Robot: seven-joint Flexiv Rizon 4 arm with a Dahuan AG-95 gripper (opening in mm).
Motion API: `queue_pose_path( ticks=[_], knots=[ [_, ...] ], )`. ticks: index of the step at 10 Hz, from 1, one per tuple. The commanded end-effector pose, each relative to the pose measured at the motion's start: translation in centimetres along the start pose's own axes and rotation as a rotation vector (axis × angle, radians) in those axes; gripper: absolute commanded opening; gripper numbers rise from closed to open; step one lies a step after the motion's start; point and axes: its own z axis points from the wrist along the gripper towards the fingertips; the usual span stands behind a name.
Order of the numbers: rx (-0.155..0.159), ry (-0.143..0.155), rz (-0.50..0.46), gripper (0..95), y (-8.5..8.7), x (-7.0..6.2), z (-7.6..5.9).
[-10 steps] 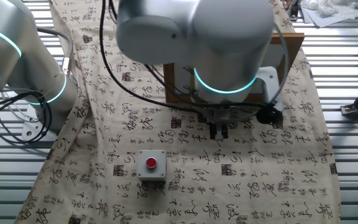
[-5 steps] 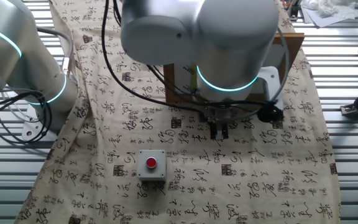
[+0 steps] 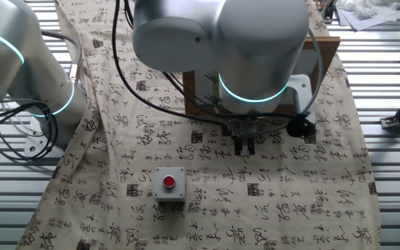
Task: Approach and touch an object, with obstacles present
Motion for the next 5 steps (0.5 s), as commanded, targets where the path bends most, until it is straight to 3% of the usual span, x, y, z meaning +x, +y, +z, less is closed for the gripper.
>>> queue_pose_path(
  ticks=[1, 5],
  knots=[
    [0.001, 0.001, 0.004, 0.0, 0.01, 0.07, -0.06],
    [0.001, 0.002, -0.022, 0.0, -0.02, 0.23, 0.08]
  ],
)
